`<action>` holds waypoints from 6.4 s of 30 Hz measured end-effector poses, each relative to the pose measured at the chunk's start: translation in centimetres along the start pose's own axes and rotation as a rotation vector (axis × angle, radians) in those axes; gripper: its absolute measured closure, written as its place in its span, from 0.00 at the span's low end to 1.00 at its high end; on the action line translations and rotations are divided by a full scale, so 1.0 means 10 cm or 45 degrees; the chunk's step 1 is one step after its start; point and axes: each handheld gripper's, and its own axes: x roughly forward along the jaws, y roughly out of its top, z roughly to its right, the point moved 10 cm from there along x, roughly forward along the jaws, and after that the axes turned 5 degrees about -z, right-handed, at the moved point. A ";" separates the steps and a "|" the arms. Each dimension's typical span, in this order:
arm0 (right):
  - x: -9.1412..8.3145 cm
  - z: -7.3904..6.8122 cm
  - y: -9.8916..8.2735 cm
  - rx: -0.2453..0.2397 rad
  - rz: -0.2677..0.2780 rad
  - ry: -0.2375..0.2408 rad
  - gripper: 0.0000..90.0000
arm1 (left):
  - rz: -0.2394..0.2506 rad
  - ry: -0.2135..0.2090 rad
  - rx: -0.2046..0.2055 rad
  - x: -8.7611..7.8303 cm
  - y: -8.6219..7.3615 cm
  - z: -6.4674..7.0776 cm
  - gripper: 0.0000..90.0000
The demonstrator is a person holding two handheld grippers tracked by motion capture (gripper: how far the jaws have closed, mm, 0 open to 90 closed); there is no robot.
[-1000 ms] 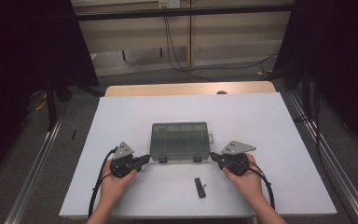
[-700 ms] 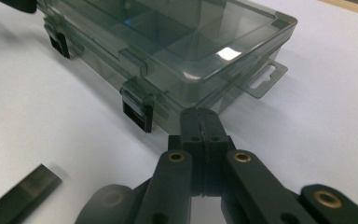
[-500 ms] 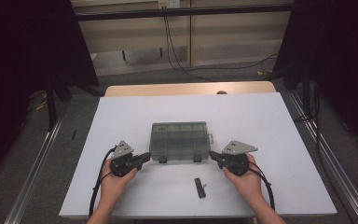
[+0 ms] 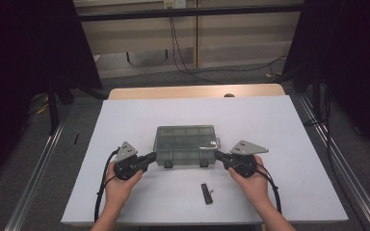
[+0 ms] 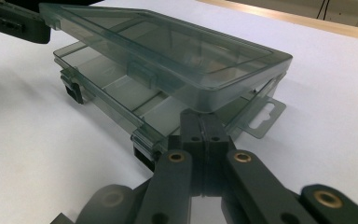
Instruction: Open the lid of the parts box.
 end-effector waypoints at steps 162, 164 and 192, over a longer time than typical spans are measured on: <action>0.16 -0.02 -0.05 -0.008 0.065 -0.011 1.00 | 0.068 0.153 -0.070 0.29 0.98 -0.55 0.90; 0.16 -0.02 -0.05 -0.008 0.065 -0.012 1.00 | 0.072 0.153 -0.075 0.29 0.99 -0.55 0.90; 0.16 -0.02 -0.05 -0.009 0.069 -0.010 1.00 | 0.093 0.191 -0.100 0.42 1.01 -0.64 0.92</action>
